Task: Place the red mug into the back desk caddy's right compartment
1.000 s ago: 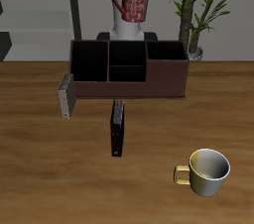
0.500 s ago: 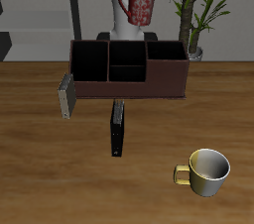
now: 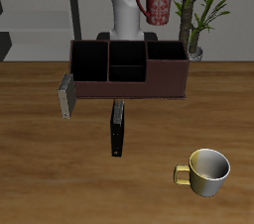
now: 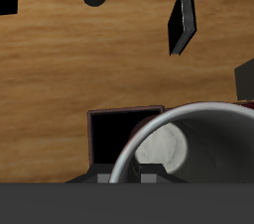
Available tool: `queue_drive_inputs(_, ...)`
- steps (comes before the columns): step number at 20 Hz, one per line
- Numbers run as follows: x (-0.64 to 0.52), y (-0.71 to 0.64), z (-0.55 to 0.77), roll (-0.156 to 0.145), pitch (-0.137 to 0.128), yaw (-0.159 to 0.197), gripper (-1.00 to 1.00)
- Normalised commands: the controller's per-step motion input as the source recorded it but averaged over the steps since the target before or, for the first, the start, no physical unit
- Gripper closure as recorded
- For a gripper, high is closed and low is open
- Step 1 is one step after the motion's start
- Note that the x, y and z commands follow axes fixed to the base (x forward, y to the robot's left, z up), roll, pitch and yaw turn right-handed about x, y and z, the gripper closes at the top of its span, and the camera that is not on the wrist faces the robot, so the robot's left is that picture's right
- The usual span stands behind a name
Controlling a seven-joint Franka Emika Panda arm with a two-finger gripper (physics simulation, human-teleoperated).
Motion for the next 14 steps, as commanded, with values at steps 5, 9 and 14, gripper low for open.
queue_drive_inputs(5, -0.17, 0.24, -0.04, 0.031, -0.001, 0.030, 1.00)
queue_drive_inputs(9, -0.14, 0.19, -0.08, 0.030, -0.006, 0.039, 1.00)
queue_drive_inputs(14, -0.04, 0.08, -0.14, 0.010, 0.005, 0.022, 1.00)
